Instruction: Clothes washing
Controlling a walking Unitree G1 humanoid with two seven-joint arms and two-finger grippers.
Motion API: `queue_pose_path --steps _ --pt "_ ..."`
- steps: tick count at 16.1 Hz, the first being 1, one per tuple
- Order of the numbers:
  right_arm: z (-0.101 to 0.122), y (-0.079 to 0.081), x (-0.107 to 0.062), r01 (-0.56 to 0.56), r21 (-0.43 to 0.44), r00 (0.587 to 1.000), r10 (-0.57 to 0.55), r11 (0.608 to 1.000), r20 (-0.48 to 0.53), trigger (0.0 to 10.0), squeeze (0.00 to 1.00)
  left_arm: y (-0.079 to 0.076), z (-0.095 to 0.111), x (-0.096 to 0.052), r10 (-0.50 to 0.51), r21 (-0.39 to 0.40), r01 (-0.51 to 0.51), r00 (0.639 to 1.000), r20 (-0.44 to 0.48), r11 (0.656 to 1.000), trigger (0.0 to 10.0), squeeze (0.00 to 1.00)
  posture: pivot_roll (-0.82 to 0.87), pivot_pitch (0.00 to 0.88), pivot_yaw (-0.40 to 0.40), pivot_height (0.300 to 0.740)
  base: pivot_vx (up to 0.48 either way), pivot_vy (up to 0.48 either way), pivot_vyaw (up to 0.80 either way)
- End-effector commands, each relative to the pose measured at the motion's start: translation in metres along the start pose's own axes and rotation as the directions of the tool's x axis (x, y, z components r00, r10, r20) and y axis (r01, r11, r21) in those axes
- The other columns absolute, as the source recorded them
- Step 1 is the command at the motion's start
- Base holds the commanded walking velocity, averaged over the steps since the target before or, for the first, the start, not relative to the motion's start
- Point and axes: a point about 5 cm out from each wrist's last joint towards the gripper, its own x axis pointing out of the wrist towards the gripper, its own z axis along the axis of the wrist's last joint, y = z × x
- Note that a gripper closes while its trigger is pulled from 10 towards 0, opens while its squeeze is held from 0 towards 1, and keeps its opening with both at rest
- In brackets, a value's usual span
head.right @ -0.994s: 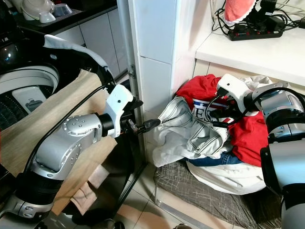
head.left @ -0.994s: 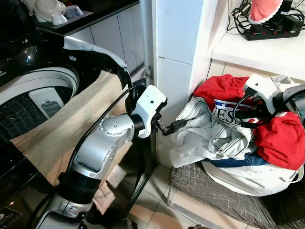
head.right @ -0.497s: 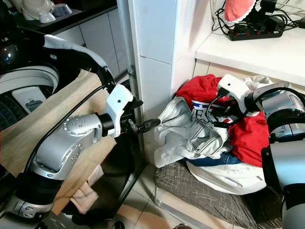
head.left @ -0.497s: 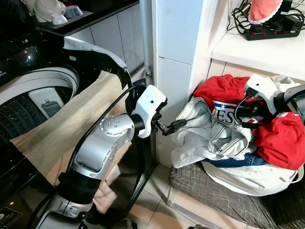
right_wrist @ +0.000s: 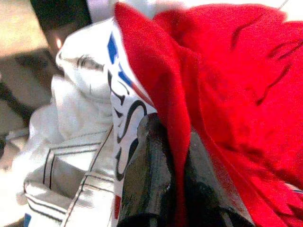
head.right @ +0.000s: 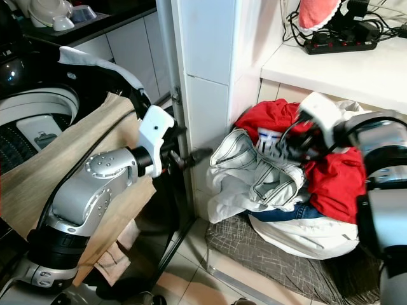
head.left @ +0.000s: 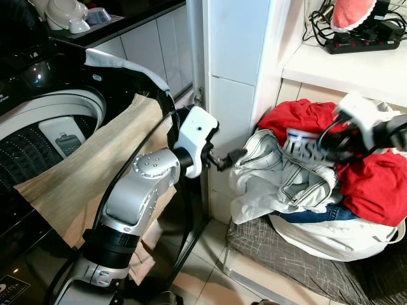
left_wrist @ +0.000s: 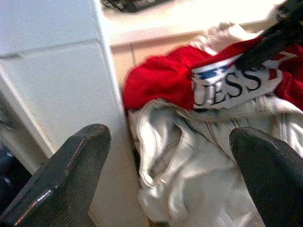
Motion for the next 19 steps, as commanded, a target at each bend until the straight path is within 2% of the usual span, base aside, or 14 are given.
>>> queue_pose_path --steps 1,2,3,5,6,7,8,9,10,11,12,14,16,19 --pt "0.015 -0.004 -0.008 0.012 0.004 0.996 -0.012 1.0 0.089 0.0 0.0 0.006 0.006 0.001 0.042 0.016 -0.042 0.999 0.023 0.999 10.0 0.0 -0.06 0.0 0.066 0.74 0.0 0.0 0.0" --pt "0.032 -0.007 -0.02 0.001 0.055 0.972 -0.013 0.998 0.234 0.0 0.0 0.008 0.01 0.002 0.091 -0.018 -0.09 0.993 0.072 0.996 10.0 0.0 -0.05 0.0 0.064 0.74 0.0 0.0 0.0" --pt "0.054 -0.009 -0.034 -0.018 0.082 0.927 -0.014 0.996 0.376 0.0 0.0 0.012 0.017 0.002 0.158 -0.012 -0.158 0.978 0.136 0.987 10.0 0.0 -0.05 0.0 0.065 0.74 0.0 0.0 0.0" --pt "0.081 -0.007 -0.052 -0.048 0.093 0.844 -0.009 0.994 0.537 0.0 0.0 0.014 0.023 0.004 0.205 -0.038 -0.201 0.964 0.172 0.979 10.0 0.0 -0.06 0.0 0.082 0.74 0.0 0.0 0.0" --pt "0.106 -0.001 -0.067 -0.076 0.082 0.761 0.004 0.994 0.648 0.0 0.0 0.017 0.03 0.007 0.233 -0.051 -0.227 0.953 0.194 0.972 10.0 0.0 -0.07 0.0 0.092 0.74 0.0 0.0 0.0" --pt "0.124 0.007 -0.079 -0.104 0.065 0.695 0.025 0.992 0.718 0.0 0.0 0.015 0.036 0.008 0.204 -0.063 -0.195 0.951 0.234 0.979 10.0 0.0 -0.07 0.0 0.098 0.74 0.0 0.0 0.0" --pt "0.135 0.012 -0.085 -0.126 0.048 0.649 0.046 0.991 0.76 0.0 0.0 0.013 0.043 0.008 0.16 -0.083 -0.143 0.949 0.271 0.986 10.0 0.0 -0.07 0.0 0.099 0.74 0.0 0.0 0.0" --pt "0.153 0.027 -0.098 -0.199 0.019 0.548 0.095 0.98 0.831 0.0 0.0 0.01 0.058 0.007 0.128 -0.113 -0.094 0.929 0.346 0.989 10.0 0.0 -0.08 0.0 0.1 0.74 0.0 0.0 0.0" --pt "0.158 0.041 -0.1 -0.247 -0.007 0.506 0.135 0.969 0.852 0.0 0.0 0.007 0.072 0.006 0.111 -0.134 -0.06 0.903 0.416 0.989 10.0 0.0 -0.08 0.0 0.099 0.74 0.0 0.0 0.0" --pt "0.155 0.048 -0.094 -0.246 -0.015 0.523 0.146 0.969 0.84 0.0 0.0 0.004 0.079 0.004 0.081 -0.144 -0.017 0.888 0.453 0.989 10.0 0.85 -0.08 0.0 0.098 0.74 0.0 0.0 0.0" --pt "0.147 0.06 -0.078 -0.247 -0.019 0.551 0.157 0.969 0.819 0.0 0.0 -0.003 0.089 0.001 0.018 -0.122 0.051 0.864 0.503 0.991 10.0 1.0 -0.08 0.0 0.097 0.74 0.0 0.0 0.0" --pt "0.142 0.083 -0.059 -0.328 0.039 0.522 0.147 0.944 0.84 0.0 0.0 -0.016 0.095 0.001 -0.065 -0.017 0.086 0.851 0.52 0.996 10.0 1.0 -0.08 0.0 0.097 0.74 0.0 0.0 0.0" --pt "0.146 0.106 -0.04 -0.386 0.084 0.517 0.14 0.919 0.844 0.0 0.0 -0.029 0.092 0.004 -0.128 -0.03 0.168 0.848 0.515 0.985 10.0 1.0 -0.08 0.0 0.102 0.74 0.0 0.0 0.0" --pt "0.146 0.128 -0.034 -0.457 0.079 0.496 0.18 0.886 0.85 0.0 0.0 -0.034 0.082 0.006 -0.155 -0.078 0.219 0.862 0.482 0.973 10.0 1.0 -0.08 0.0 0.096 0.74 0.0 0.0 0.0"
